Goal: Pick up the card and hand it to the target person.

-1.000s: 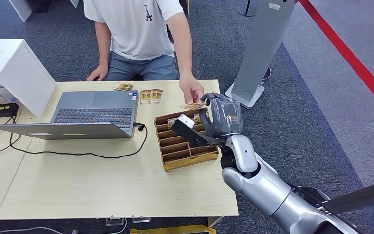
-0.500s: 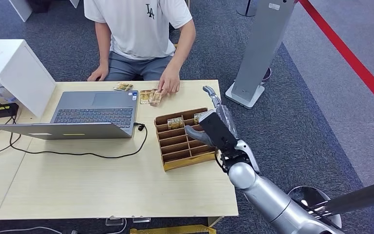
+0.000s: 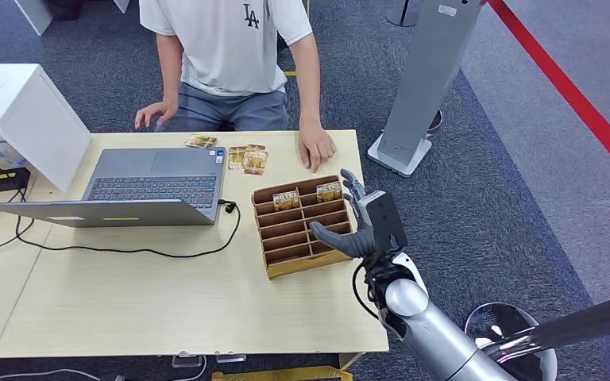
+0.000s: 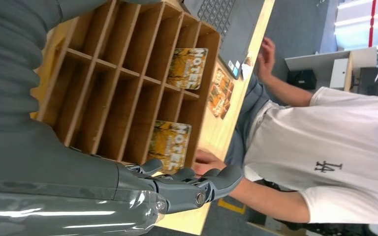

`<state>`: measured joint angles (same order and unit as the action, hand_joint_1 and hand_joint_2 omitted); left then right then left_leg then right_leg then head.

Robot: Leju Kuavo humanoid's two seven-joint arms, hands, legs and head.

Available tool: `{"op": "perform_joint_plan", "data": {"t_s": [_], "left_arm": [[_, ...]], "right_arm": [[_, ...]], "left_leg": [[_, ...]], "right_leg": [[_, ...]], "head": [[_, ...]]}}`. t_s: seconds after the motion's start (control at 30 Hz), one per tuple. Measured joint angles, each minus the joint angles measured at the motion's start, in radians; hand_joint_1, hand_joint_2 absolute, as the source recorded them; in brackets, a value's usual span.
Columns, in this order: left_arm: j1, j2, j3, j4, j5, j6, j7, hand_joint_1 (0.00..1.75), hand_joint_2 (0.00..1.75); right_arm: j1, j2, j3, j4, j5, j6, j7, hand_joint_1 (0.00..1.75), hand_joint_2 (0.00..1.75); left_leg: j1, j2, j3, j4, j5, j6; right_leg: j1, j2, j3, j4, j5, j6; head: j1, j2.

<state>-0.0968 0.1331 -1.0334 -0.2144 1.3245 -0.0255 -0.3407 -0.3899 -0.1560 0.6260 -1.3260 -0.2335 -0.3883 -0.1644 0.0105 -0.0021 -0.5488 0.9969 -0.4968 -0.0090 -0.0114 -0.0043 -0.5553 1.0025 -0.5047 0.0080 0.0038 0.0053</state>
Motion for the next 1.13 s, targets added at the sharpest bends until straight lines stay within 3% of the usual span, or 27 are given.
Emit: {"op": "perform_joint_plan", "data": {"t_s": [0.37, 1.13], "left_arm": [[0.000, 0.000, 0.001, 0.000, 0.013, 0.015, 0.002, 0.00, 0.00], [0.000, 0.000, 0.001, 0.000, 0.006, 0.004, 0.011, 0.00, 0.00]], "right_arm": [[0.119, -0.033, -0.050, -0.022, -0.092, 0.023, 0.006, 0.00, 1.75], [0.169, -0.043, -0.085, -0.085, -0.061, 0.052, 0.032, 0.00, 1.75]], "left_leg": [[0.000, 0.000, 0.000, 0.000, 0.000, 0.000], [0.000, 0.000, 0.000, 0.000, 0.000, 0.000]], "right_leg": [[0.000, 0.000, 0.000, 0.000, 0.000, 0.000], [0.000, 0.000, 0.000, 0.000, 0.000, 0.000]], "head": [[0.000, 0.000], [0.000, 0.000]]}}
